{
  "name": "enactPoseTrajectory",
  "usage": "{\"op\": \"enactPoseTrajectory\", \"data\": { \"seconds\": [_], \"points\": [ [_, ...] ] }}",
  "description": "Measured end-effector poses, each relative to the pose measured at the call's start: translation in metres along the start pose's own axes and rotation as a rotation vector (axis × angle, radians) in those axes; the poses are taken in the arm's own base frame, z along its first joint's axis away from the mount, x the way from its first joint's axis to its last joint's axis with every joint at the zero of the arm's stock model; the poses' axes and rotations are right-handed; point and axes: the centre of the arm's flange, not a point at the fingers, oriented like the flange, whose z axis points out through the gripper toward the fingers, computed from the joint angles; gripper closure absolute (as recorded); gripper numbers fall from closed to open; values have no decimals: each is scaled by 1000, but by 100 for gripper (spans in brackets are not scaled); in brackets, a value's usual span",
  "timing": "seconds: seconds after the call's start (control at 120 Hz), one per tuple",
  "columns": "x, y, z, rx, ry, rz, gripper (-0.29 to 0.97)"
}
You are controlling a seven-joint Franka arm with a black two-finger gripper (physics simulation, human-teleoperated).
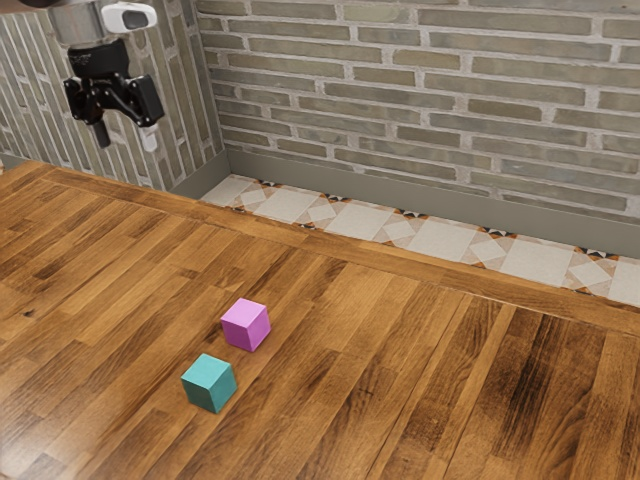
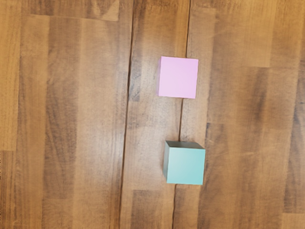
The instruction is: Pick up the blue block with one arm, and put the blue block on the pink block with one arm
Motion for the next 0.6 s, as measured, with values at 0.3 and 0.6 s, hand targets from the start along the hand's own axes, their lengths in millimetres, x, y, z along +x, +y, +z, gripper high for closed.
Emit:
{"op": "enactPoseTrajectory", "data": {
  "seconds": [0.3, 0.6],
  "points": [
    [-61, -1, -141, 142, 257, -17, 0],
    [-22, 192, 46, 341, -116, 391, 0]
  ]
}}
